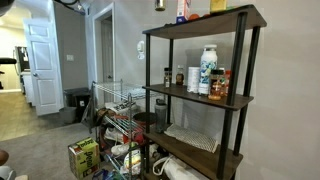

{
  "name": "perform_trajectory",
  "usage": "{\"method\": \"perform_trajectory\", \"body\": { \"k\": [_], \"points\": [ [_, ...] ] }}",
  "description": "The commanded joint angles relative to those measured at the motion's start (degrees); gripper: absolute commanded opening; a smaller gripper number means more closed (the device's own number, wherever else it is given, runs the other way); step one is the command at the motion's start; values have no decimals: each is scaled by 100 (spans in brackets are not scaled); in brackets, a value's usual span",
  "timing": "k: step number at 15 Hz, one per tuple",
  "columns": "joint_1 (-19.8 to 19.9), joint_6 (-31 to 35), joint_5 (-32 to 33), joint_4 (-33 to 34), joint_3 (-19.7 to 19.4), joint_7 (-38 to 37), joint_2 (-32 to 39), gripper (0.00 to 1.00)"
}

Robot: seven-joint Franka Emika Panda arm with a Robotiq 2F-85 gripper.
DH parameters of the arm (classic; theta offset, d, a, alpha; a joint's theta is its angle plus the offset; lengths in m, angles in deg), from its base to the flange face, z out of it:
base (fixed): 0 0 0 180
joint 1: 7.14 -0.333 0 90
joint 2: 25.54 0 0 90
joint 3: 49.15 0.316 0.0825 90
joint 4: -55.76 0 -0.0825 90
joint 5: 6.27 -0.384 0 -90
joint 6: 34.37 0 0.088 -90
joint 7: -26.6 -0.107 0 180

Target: Put the spray bottle on the second shelf

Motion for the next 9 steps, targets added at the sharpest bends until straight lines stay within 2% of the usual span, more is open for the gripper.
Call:
{"method": "perform_trajectory", "body": {
  "k": [1, 9],
  "points": [
    [131, -132, -120, -1023, -51, 153, -802, 36],
    [129, -136, -223, -2684, -283, 600, -1842, 36]
  ]
}}
